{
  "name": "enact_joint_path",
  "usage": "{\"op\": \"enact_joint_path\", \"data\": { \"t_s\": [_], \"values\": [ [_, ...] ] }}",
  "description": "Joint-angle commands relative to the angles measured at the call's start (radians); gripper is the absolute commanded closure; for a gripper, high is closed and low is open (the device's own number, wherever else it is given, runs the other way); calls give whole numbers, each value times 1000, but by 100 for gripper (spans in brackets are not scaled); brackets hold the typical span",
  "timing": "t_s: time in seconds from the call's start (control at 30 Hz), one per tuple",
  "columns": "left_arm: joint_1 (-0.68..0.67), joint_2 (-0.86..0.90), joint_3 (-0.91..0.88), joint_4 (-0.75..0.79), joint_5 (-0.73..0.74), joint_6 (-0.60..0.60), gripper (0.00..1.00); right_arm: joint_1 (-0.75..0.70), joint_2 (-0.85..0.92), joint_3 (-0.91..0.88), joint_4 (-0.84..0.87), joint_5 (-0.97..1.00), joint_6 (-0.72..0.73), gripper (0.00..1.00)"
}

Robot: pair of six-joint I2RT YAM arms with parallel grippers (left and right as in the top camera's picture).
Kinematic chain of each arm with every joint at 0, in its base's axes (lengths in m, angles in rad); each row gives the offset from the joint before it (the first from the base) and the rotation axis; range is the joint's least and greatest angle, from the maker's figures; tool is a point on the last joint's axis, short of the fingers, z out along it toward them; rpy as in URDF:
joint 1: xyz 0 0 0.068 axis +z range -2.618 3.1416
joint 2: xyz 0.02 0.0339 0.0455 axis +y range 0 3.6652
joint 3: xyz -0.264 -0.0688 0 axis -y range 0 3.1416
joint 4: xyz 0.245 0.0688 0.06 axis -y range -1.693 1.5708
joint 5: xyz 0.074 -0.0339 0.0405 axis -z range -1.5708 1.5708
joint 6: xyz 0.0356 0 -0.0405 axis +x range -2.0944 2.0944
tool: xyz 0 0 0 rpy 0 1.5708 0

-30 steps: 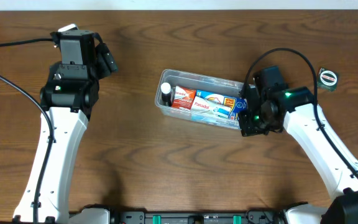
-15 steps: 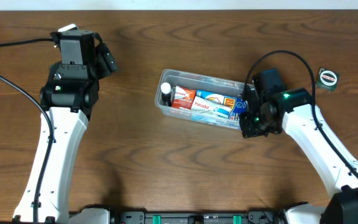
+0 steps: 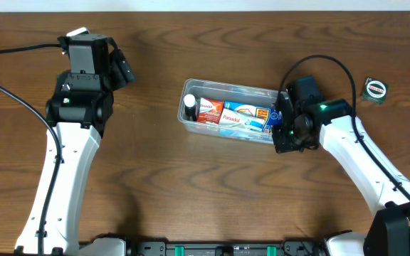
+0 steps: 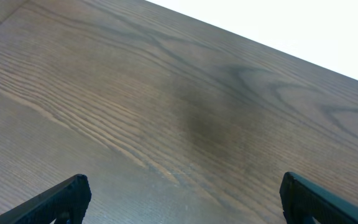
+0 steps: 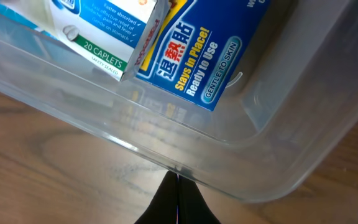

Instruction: Pack container

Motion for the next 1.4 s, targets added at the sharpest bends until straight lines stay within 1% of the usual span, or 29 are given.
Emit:
{"op": "enact_joint_path", "data": {
  "t_s": [0.0,0.33,0.43,0.57,0.8,1.1,1.2,1.37],
  "values": [
    [5,3,18,0,-13,8,2,-1,5,-5,10,61,15,99],
    [5,4,18,0,-13,8,2,-1,5,-5,55,97,15,99],
    [5,3,18,0,-13,8,2,-1,5,-5,76,97,15,98],
    [5,3,18,0,-13,8,2,-1,5,-5,100,101,14,94],
    [4,3,18,0,-13,8,2,-1,5,-5,114,168,15,93],
    [4,3,18,0,-13,8,2,-3,4,-5,139,171,16,93],
    [4,3,18,0,-13,8,2,-31,4,-3,132,170,50,91],
    [4,4,18,0,-13,8,2,-126,-1,9,78,171,52,89]
  ]
}}
